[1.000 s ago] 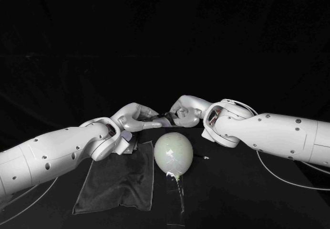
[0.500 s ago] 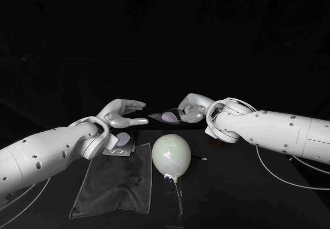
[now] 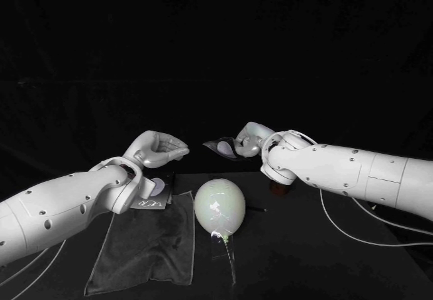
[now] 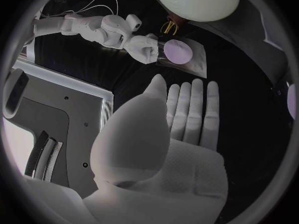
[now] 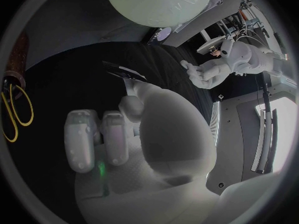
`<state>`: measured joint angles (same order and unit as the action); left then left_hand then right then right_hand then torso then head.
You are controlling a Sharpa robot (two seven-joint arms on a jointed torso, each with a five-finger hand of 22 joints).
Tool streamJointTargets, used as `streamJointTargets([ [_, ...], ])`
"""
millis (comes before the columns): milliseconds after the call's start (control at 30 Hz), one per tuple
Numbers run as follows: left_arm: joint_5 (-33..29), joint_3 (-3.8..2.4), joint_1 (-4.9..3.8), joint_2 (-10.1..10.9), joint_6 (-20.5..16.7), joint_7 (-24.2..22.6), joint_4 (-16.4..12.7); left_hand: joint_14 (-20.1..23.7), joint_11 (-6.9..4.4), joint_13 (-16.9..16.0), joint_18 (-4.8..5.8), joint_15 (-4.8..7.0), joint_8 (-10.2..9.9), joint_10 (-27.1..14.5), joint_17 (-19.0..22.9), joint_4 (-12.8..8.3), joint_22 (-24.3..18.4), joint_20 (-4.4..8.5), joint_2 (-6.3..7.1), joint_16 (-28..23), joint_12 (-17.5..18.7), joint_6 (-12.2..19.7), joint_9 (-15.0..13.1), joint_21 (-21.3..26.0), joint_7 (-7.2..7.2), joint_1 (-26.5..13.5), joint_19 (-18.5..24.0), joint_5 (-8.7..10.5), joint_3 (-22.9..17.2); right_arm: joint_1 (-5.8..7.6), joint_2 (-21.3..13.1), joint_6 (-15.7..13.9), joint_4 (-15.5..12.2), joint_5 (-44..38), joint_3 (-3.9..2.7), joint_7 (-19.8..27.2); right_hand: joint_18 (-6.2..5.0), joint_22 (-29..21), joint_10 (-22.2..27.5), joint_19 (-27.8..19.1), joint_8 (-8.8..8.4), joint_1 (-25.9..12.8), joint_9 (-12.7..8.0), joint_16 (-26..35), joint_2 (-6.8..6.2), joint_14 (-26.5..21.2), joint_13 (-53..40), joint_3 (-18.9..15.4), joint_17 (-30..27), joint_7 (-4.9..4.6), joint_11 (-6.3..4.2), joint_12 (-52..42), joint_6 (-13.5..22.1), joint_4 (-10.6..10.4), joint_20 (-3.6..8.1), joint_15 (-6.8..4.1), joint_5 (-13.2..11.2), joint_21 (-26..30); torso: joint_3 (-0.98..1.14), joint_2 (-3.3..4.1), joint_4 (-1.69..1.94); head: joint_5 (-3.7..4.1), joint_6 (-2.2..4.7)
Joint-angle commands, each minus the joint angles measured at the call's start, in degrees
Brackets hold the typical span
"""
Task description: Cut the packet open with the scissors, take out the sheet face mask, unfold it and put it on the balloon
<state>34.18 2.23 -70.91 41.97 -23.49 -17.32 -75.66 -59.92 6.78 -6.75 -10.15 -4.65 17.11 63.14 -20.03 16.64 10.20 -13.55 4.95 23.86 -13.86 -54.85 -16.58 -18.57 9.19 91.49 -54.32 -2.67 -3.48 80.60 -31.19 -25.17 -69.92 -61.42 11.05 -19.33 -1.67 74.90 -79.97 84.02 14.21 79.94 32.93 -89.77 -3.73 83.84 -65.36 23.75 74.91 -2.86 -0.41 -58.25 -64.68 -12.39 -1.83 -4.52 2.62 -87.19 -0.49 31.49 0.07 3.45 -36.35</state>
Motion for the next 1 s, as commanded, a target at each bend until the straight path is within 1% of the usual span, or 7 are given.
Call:
streamJointTargets([
  [33, 0.2, -0.07, -0.08, -1.3, -0.4, 4.9, -1.1, -8.8, -1.75, 0.5, -0.53, 2.64, 0.1, 4.8, -2.9, 0.1, 2.3, 3.18, -1.08, 4.8, 0.2, -1.6, -0.1, -4.9, -0.71, -1.9, -6.8, -0.25, -0.2, -0.24, 0.8, -3.6, 1.0, -1.6, -0.03, -3.1, 0.73, 12.8, -1.1, 3.7, 0.78, 0.5, 2.6, -0.2, 0.67, 6.1, 0.3, 0.3, 15.0, 0.19, -1.09, 0.2, 0.1, 0.1, 0.24, -0.37, 0.2, 0.3, 0.01, 0.07, -0.05, 0.31, 0.28],
  [133, 0.0, -0.07, -0.07, -3.3, 0.5, 8.3, -1.3, -10.8, -2.03, 0.9, -0.38, 3.07, -0.1, 6.9, -4.5, 0.2, 3.1, 4.55, -1.55, 6.0, 0.9, -2.7, 0.0, -6.5, -0.83, -7.4, -8.2, -0.1, 1.5, -0.69, 1.8, -4.2, 2.2, -3.0, -0.04, -3.5, 0.72, 12.8, -1.1, 3.7, 0.79, 0.5, 2.6, -0.2, 0.67, 6.1, 0.3, 0.3, 15.0, 0.19, -1.09, 0.3, 0.1, 0.1, 0.25, -0.37, 0.2, 0.3, 0.03, 0.1, -0.05, 0.36, 0.48],
  [433, -0.1, -0.09, -0.12, -9.1, -1.5, 16.8, 2.1, -9.6, -1.1, 0.7, -0.07, 2.36, -2.1, 8.1, -7.2, 0.1, 3.7, 4.49, -2.33, 5.9, 2.1, -1.0, 0.3, -7.3, 0.46, -22.8, -6.6, -0.15, 9.1, -1.45, 3.3, -4.7, 2.5, -7.6, -0.06, -4.5, 0.83, 13.0, -1.3, 3.9, 1.04, 0.7, 2.8, -0.2, 0.67, 6.2, 0.1, 0.5, 15.1, 0.24, -1.14, 0.0, 0.3, 0.4, 0.27, -0.39, 0.2, -0.1, 0.04, 0.15, -0.1, 0.11, 0.59],
  [733, 2.1, 0.0, -0.25, -13.3, -4.5, 23.1, 5.5, -9.5, -1.46, -0.4, -0.21, 2.66, -1.3, 9.0, -9.6, 0.2, 4.5, 4.38, -1.91, 7.8, 1.1, -1.7, -0.5, -8.7, 0.08, -26.4, -6.4, -0.14, 11.0, -1.73, 3.6, -4.5, 0.4, -12.2, -0.08, -5.0, 0.91, 13.2, -1.6, 4.1, 1.49, 1.1, 3.0, -0.2, 0.57, 6.2, -0.1, 1.2, 15.1, 0.26, -1.18, 0.0, 0.5, 1.1, 0.32, -0.43, 0.2, -0.3, 0.06, 0.08, 0.04, -0.04, 0.55],
  [867, 2.8, 0.06, -0.27, -14.5, -4.9, 24.9, 6.4, -11.9, -2.21, -2.1, -0.22, 3.42, 0.2, 9.5, -13.4, 0.1, 6.4, 5.1, -0.99, 13.7, -1.1, -1.7, -1.6, -11.8, -0.51, -28.3, -7.7, -0.3, 10.7, -1.8, 3.7, -4.4, -0.2, -14.1, -0.09, -5.3, 0.93, 13.3, -1.7, 4.2, 1.57, 1.1, 3.0, -0.2, 0.49, 6.2, -0.2, 1.3, 15.1, 0.26, -1.18, -0.1, 0.6, 1.2, 0.33, -0.44, 0.2, -0.4, -0.01, 0.09, -0.04, -0.06, 0.48],
  [900, 3.0, 0.07, -0.27, -14.8, -4.9, 25.2, 6.6, -12.0, -2.32, -4.5, -0.18, 4.03, 2.5, 8.7, -18.0, -0.4, 8.9, 6.05, -1.07, 20.4, -4.3, -0.7, -3.3, -15.7, -0.77, -29.3, -8.1, -0.56, 9.8, -1.81, 3.8, -4.4, -0.3, -14.4, -0.09, -5.4, 0.93, 13.3, -1.7, 4.2, 1.57, 1.1, 3.0, -0.2, 0.49, 6.2, -0.2, 1.3, 15.1, 0.26, -1.18, -0.1, 0.6, 1.2, 0.33, -0.44, 0.2, -0.4, 0.0, 0.1, 0.01, -0.04, 0.46],
  [1000, 3.3, 0.1, -0.28, -15.4, -4.7, 26.0, 6.8, -13.8, -2.84, -7.0, -0.19, 4.29, 5.1, 8.1, -25.5, 0.3, 11.1, 6.73, -1.04, 29.0, -7.6, -0.1, -5.0, -18.8, -1.19, -29.6, -8.2, -0.05, 9.6, -1.84, 3.9, -4.3, -0.4, -15.3, -0.1, -5.6, 0.93, 13.3, -1.7, 4.2, 1.57, 1.1, 3.0, -0.2, 0.49, 6.2, -0.2, 1.3, 15.1, 0.26, -1.18, -0.1, 0.6, 1.2, 0.33, -0.44, 0.2, -0.4, 0.0, 0.13, 0.03, -0.03, 0.32],
])
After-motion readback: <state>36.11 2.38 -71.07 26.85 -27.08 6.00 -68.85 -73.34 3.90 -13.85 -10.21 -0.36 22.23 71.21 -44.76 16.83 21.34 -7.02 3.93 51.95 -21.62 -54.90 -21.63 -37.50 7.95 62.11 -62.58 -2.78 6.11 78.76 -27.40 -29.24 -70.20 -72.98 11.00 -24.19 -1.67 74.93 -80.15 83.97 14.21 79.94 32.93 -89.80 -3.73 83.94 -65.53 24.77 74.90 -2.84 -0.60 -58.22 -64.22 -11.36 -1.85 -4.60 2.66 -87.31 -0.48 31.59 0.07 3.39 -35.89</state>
